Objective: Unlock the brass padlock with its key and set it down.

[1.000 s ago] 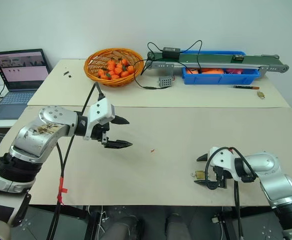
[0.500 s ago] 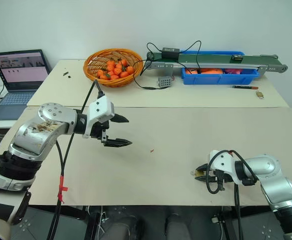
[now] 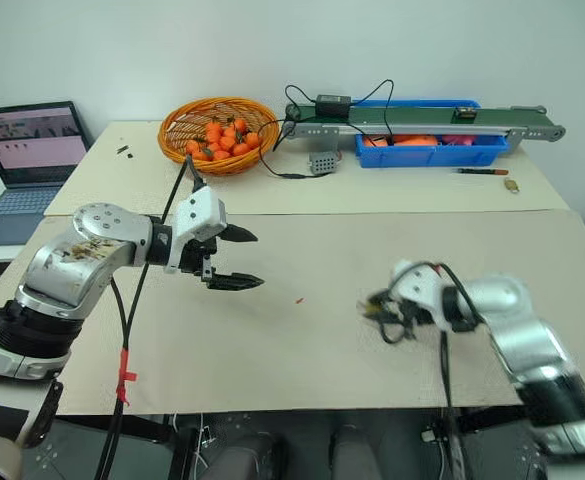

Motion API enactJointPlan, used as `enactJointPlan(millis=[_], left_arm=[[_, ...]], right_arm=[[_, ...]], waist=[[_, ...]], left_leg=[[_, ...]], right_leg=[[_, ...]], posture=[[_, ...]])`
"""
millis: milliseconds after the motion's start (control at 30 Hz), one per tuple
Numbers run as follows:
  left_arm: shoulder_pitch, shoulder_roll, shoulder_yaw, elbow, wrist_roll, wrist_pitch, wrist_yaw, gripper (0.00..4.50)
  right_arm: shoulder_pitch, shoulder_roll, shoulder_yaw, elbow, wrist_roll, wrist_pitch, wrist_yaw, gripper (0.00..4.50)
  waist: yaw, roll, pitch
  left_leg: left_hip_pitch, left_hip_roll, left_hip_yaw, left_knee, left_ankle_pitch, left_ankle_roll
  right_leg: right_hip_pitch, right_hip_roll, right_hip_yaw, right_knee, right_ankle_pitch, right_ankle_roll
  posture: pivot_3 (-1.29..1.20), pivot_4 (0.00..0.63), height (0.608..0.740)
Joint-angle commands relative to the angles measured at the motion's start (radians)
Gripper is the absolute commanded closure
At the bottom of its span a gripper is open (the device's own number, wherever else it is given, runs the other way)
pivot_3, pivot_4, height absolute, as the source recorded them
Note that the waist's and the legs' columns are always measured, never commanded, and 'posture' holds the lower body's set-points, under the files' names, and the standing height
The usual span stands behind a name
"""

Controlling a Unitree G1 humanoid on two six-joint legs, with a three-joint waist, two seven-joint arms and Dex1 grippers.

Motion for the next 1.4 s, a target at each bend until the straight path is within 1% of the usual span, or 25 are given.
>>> enactJointPlan(millis=[33, 100, 133, 167, 233, 267, 300, 400, 433, 500, 567, 733, 900, 1000, 1167, 1400], left_arm=[[0.002, -0.027, 0.073, -0.034, -0.049, 0.06, 0.056, 0.0], [0.006, -0.051, 0.104, -0.036, -0.076, 0.115, 0.098, 0.0], [0.0, -0.079, 0.133, -0.035, -0.101, 0.164, 0.135, 0.0], [-0.032, -0.158, 0.218, -0.018, -0.155, 0.269, 0.227, 0.0], [-0.127, -0.351, 0.456, 0.031, -0.271, 0.485, 0.443, 0.0], [-0.158, -0.403, 0.537, 0.037, -0.315, 0.562, 0.495, 0.0], [-0.177, -0.435, 0.587, 0.031, -0.338, 0.615, 0.527, 0.0], [-0.199, -0.47, 0.699, -0.004, -0.399, 0.771, 0.586, 0.0], [-0.198, -0.47, 0.716, -0.01, -0.416, 0.8, 0.595, 0.0], [-0.182, -0.435, 0.687, -0.016, -0.434, 0.843, 0.586, 0.0], [-0.176, -0.405, 0.658, -0.013, -0.451, 0.87, 0.57, 0.0], [-0.179, -0.366, 0.628, 0.029, -0.523, 0.901, 0.544, 0.0], [-0.19, -0.37, 0.594, 0.055, -0.573, 0.901, 0.559, 0.0], [-0.207, -0.36, 0.534, 0.026, -0.616, 0.901, 0.572, 0.0], [-0.268, -0.382, 0.54, 0.044, -0.673, 0.901, 0.645, 0.0], [-0.266, -0.395, 0.553, 0.058, -0.733, 0.901, 0.727, 0.0]], right_arm=[[-0.111, 0.06, 0.054, 0.04, -0.049, 0.0, -0.021, 3.6], [-0.169, 0.093, 0.076, 0.066, -0.069, -0.008, -0.028, 3.6], [-0.191, 0.106, 0.085, 0.073, -0.079, -0.014, -0.031, 3.6], [-0.207, 0.106, 0.101, 0.068, -0.106, -0.047, -0.034, 3.6], [-0.229, 0.107, 0.117, 0.039, -0.135, -0.076, -0.034, 3.6], [-0.236, 0.115, 0.111, 0.014, -0.125, -0.06, -0.036, 3.6], [-0.238, 0.121, 0.104, -0.002, -0.114, -0.045, -0.037, 3.6], [-0.254, 0.125, 0.075, -0.085, -0.1, -0.008, -0.056, 3.6], [-0.254, 0.125, 0.062, -0.114, -0.083, 0.009, -0.056, 3.6], [-0.257, 0.132, 0.014, -0.2, 0.004, 0.086, -0.047, 3.6], [-0.265, 0.132, -0.014, -0.244, 0.054, 0.125, -0.045, 3.6], [-0.278, 0.092, -0.057, -0.213, 0.054, 0.075, -0.053, 3.6], [-0.263, 0.071, -0.06, -0.212, 0.052, 0.059, -0.063, 3.6], [-0.247, 0.061, -0.069, -0.207, 0.059, 0.056, -0.065, 3.6], [-0.249, 0.046, -0.084, -0.19, 0.07, 0.053, -0.064, 3.6], [-0.269, 0.041, -0.086, -0.189, 0.084, 0.061, -0.062, 3.6]], waist=[[0.003, 0.0, 0.0], [0.005, 0.0, 0.0], [0.006, 0.0, 0.0], [0.009, 0.0, 0.0], [0.023, -0.001, 0.0], [0.026, -0.003, 0.002], [0.023, -0.004, 0.002], [0.006, -0.004, 0.002], [0.0, -0.004, 0.002], [-0.008, -0.004, 0.002], [-0.01, -0.004, 0.002], [-0.006, -0.004, 0.002], [-0.003, -0.004, 0.002], [-0.004, -0.004, 0.002], [-0.004, -0.004, 0.002], [-0.008, -0.004, 0.002]], left_leg=[[-0.001, 0.0, 0.0, 0.0, 0.0, 0.0], [-0.002, -0.001, 0.0, 0.001, 0.0, 0.0], [-0.003, -0.001, 0.0, 0.001, 0.0, 0.0], [-0.004, -0.001, 0.0, 0.001, 0.0, 0.0], [-0.005, -0.002, -0.001, 0.002, 0.0, 0.0], [-0.006, -0.002, -0.002, 0.004, 0.0, 0.0], [-0.008, -0.002, -0.004, 0.006, 0.0, -0.001], [-0.011, -0.002, -0.003, 0.005, 0.001, -0.002], [-0.011, -0.002, -0.002, 0.005, 0.001, -0.002], [-0.012, -0.002, -0.002, 0.004, 0.002, -0.003], [-0.014, -0.002, -0.002, 0.005, 0.002, -0.004], [-0.012, -0.002, -0.002, 0.004, 0.002, -0.004], [-0.013, -0.003, -0.002, 0.004, 0.002, -0.004], [-0.013, -0.003, -0.002, 0.004, 0.002, -0.004], [-0.014, -0.003, -0.002, 0.004, 0.002, -0.004], [-0.013, -0.002, -0.002, 0.004, 0.002, -0.004]], right_leg=[[-0.001, 0.0, 0.0, 0.0, 0.0, 0.0], [-0.003, 0.0, 0.0, 0.0, 0.0, 0.0], [-0.003, 0.0, -0.001, 0.0, 0.0, 0.0], [-0.004, 0.0, -0.001, 0.0, 0.0, 0.0], [-0.004, 0.002, -0.002, 0.001, 0.0, 0.0], [-0.005, 0.002, -0.004, 0.002, 0.0, 0.0], [-0.007, 0.003, -0.005, 0.001, 0.0, 0.001], [-0.011, -0.001, -0.003, 0.005, 0.0, 0.001], [-0.012, -0.002, -0.003, 0.007, 0.0, 0.001], [-0.016, -0.001, -0.003, 0.008, 0.0, 0.001], [-0.017, -0.001, -0.003, 0.008, 0.0, 0.0], [-0.015, 0.0, -0.003, 0.007, 0.001, 0.0], [-0.015, 0.0, -0.003, 0.007, 0.001, 0.0], [-0.016, -0.002, -0.002, 0.007, 0.001, 0.0], [-0.016, -0.002, -0.002, 0.007, 0.001, 0.0], [-0.017, -0.002, -0.001, 0.007, 0.001, 0.0]], posture=[[0.0, 0.15, 0.74], [0.0, 0.15, 0.74], [0.0, 0.15, 0.74], [0.0, 0.15, 0.74], [0.0, 0.15, 0.74], [0.0, 0.15, 0.74], [0.0, 0.15, 0.74], [0.0, 0.15, 0.74], [0.0, 0.15, 0.74], [0.0, 0.15, 0.74], [0.0, 0.15, 0.74], [0.0, 0.15, 0.74], [0.0, 0.15, 0.74], [0.0, 0.15, 0.74], [0.0, 0.15, 0.74], [0.0, 0.15, 0.74]])
